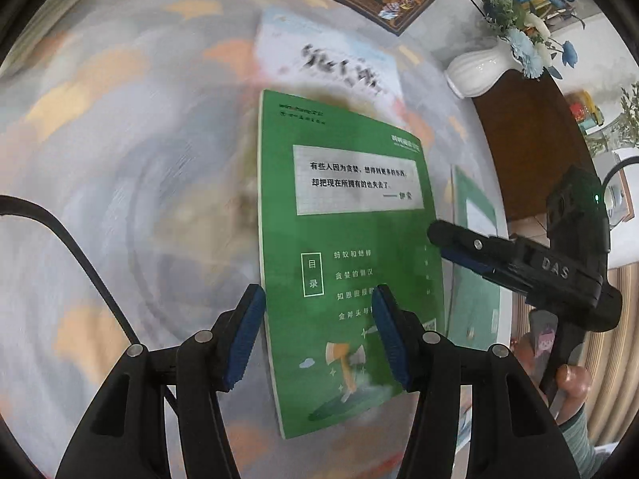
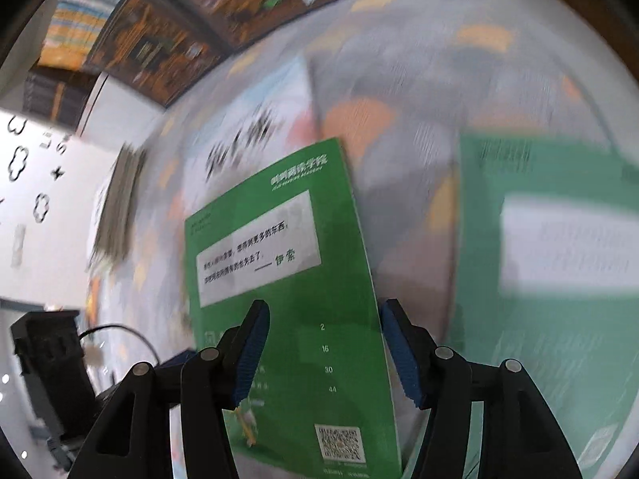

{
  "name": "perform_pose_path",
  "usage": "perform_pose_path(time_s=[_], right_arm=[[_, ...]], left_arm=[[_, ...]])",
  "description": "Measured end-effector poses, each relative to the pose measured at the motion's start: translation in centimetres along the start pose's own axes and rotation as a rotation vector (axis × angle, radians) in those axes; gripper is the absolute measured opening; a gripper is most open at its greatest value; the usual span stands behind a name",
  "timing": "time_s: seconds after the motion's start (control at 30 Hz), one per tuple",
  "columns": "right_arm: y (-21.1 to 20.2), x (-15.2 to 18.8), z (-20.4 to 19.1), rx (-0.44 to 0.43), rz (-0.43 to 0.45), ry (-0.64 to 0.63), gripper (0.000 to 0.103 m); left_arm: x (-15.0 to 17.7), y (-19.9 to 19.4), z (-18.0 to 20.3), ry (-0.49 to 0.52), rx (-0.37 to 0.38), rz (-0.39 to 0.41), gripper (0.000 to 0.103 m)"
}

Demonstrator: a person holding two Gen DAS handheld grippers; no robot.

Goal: Organize books

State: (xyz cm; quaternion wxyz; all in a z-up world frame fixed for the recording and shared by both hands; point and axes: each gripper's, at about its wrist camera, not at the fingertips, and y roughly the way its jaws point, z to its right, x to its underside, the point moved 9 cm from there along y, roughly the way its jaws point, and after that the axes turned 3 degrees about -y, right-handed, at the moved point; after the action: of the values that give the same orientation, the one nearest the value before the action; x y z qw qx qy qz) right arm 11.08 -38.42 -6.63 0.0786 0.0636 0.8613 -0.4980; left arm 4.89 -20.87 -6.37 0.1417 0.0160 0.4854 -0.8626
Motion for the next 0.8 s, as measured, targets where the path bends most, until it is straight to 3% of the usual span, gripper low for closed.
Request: perform_pose_path(time_s=[0.1,0.23,0.33,0.4,0.5,0.63,0.8], right_arm=[[0.4,3.8,-1.6,-0.028,-0.065,-0.042,0.058],[-0.3,6.9,-1.7,0.064,-0.022,-0.103,0.058],[-0.3,7.5,-1.6,0.074,0.004,-0.117,0.059],[0.0,7.3,-2.2,0.075,0.015,-0.149,0.066],[0.1,7.4,-2.6,0.082,0.032,-0.182,0.069],[-0.5,8.0,-3.0,0.007,0.030,-0.118,0.069],[-4.1,6.9,-4.3,-0.239,0.061,0.008,0.067]], left_arm=[[2.4,-1.3,-2.0,-0.062,-0.003,0.005,0.053],[4.3,-2.7,-3.4,-0.137,0.024,0.032,0.053],[4.8,-2.3,-3.4,-0.162,0.058,0.023,0.053],[5.2,-1.9,-3.1,-0.159,0.066,0.022,0.053],[5.3,-1.8,-2.8,-0.169,0.071,0.040,0.053],[5.4,-2.1,-3.0,-0.174,0.065,0.057,0.054],[5.3,-2.2,-3.3,-0.195,0.102,0.068,0.054]])
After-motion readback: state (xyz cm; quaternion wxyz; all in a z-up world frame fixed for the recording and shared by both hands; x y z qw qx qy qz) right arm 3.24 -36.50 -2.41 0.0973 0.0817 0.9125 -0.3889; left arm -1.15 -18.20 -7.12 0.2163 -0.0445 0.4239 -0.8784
